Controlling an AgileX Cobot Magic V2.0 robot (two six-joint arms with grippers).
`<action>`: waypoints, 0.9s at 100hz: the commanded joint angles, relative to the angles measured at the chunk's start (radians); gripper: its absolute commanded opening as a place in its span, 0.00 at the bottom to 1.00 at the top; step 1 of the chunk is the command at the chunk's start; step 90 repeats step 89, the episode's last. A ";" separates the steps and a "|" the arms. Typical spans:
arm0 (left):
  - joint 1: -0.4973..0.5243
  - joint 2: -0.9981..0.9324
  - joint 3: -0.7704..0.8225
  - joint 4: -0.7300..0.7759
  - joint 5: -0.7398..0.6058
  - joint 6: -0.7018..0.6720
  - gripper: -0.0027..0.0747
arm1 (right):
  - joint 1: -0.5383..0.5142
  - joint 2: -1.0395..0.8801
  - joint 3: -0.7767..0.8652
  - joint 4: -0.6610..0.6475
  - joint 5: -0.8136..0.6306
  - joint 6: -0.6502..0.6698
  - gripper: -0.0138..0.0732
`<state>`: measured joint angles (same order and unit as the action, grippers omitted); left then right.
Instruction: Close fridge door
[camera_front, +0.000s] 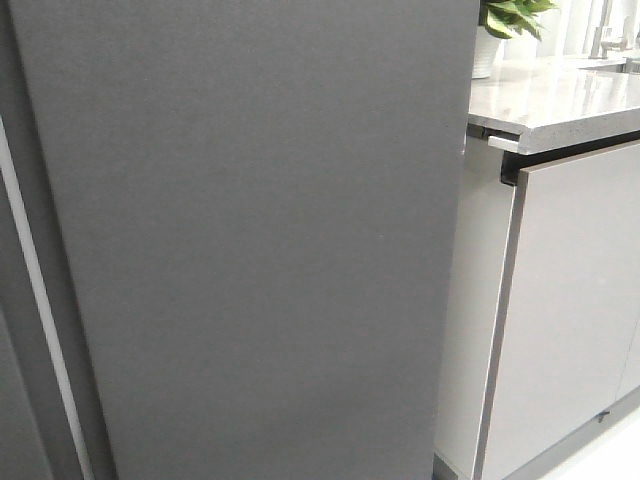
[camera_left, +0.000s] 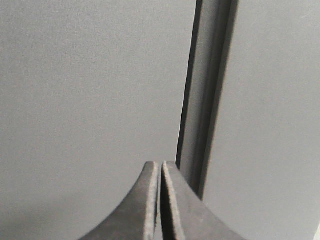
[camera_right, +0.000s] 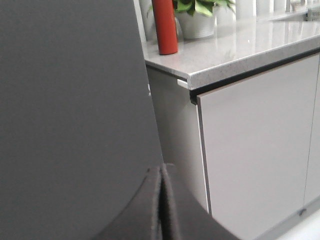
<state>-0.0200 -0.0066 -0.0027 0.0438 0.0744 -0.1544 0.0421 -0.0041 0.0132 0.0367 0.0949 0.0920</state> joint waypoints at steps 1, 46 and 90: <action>-0.001 -0.023 0.040 -0.006 -0.083 -0.002 0.01 | -0.006 -0.026 0.024 -0.013 -0.124 -0.009 0.08; -0.001 -0.023 0.040 -0.006 -0.083 -0.002 0.01 | -0.006 -0.026 0.024 -0.015 -0.139 -0.009 0.08; -0.001 -0.023 0.040 -0.006 -0.083 -0.002 0.01 | -0.006 -0.026 0.024 -0.015 -0.137 -0.009 0.08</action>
